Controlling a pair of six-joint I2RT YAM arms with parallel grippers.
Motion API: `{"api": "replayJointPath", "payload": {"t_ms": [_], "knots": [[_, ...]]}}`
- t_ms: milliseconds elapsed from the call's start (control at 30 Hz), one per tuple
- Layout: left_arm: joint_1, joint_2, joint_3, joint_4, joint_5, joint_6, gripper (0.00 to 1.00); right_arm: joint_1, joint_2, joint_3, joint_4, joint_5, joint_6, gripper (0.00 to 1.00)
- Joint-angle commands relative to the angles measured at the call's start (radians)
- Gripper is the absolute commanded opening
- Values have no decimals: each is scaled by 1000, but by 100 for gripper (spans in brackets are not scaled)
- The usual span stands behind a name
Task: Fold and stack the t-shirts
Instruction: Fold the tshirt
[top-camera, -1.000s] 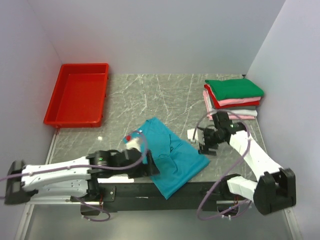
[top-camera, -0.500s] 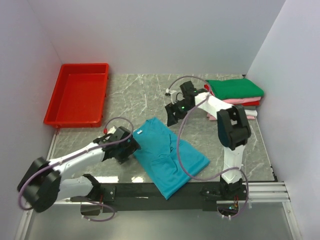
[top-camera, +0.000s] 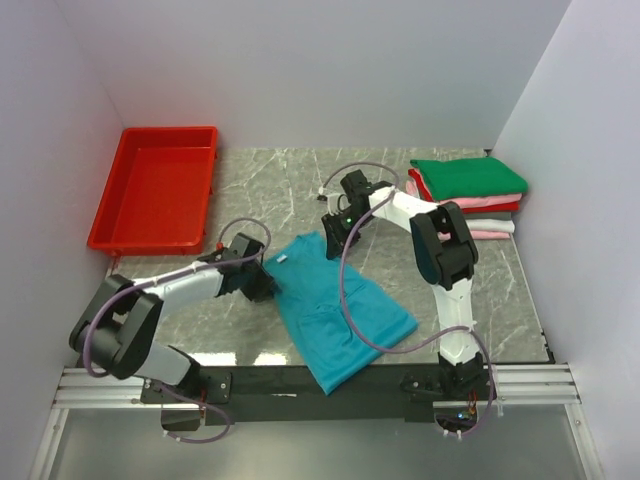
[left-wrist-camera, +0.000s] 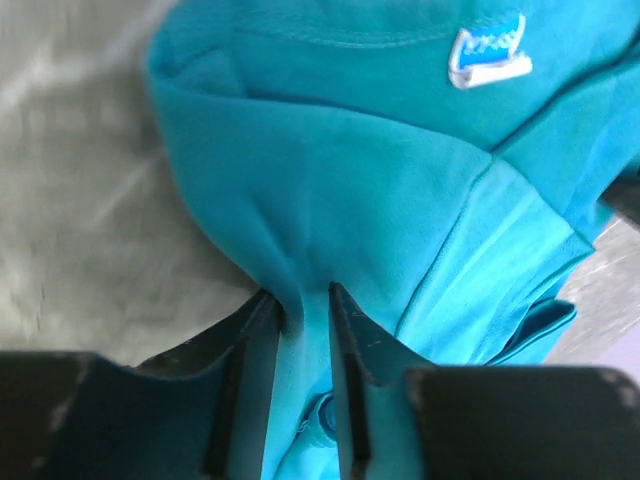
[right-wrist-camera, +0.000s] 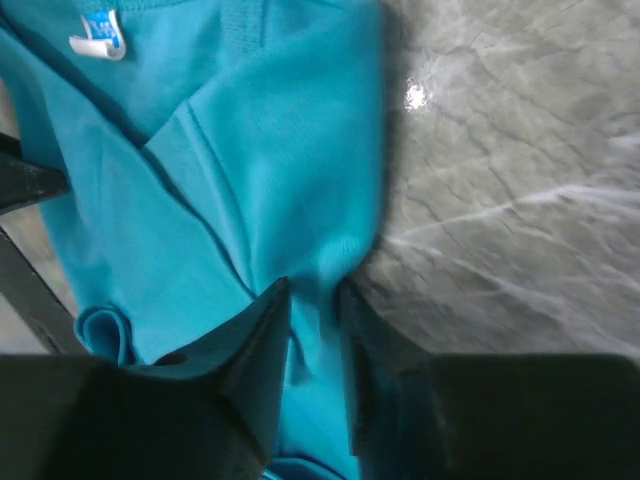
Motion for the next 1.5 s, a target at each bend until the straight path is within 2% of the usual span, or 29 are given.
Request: {"api": "replayJointPath", "payload": {"t_ms": [0, 33, 100, 133, 267, 367, 400, 467, 500, 533, 567, 600, 700, 767, 833, 933, 1067, 1267, 1467], "knots": [[78, 66, 49, 7, -15, 132, 31, 4, 49, 76, -52, 0, 14, 27], [97, 98, 67, 2, -12, 152, 30, 1, 57, 92, -60, 0, 26, 16], [148, 136, 138, -12, 1, 215, 30, -17, 82, 145, -68, 9, 40, 7], [167, 179, 164, -16, 7, 237, 30, -26, 86, 161, -59, 13, 61, 0], [247, 322, 337, -21, 83, 349, 31, -99, 105, 246, -8, 52, 153, 0], [281, 477, 535, -51, 171, 439, 33, -174, 119, 312, 41, 108, 218, 0], [287, 518, 652, -89, 186, 487, 34, -200, 126, 335, 44, 138, 227, 0], [295, 622, 756, -104, 249, 533, 36, -221, 161, 422, 29, 141, 227, 0], [299, 643, 829, -104, 263, 571, 38, -227, 175, 452, 20, 132, 223, 3], [299, 662, 859, -101, 265, 590, 40, -234, 186, 499, 3, 122, 201, 11], [299, 661, 882, -99, 256, 608, 46, -237, 200, 520, -11, 117, 180, 21], [299, 655, 916, -101, 243, 655, 50, -235, 200, 532, -20, 109, 159, 38], [299, 582, 914, -85, 220, 750, 58, -237, 143, 497, -25, 106, 50, 57], [299, 502, 881, -62, 249, 785, 62, -237, 59, 408, -6, 129, 1, 61], [298, 456, 830, -56, 336, 818, 65, -241, -5, 330, 21, 125, -65, 63], [279, 465, 801, -84, 447, 852, 60, -252, -105, 190, 33, 79, -127, 64], [226, 520, 824, -119, 440, 878, 54, -264, -141, 104, 0, 14, -147, 64], [190, 612, 920, -185, 383, 926, 55, -286, -159, 47, -5, -30, -156, 64], [175, 693, 989, -246, 387, 966, 56, -301, -153, 38, -9, -61, -152, 64]]}}
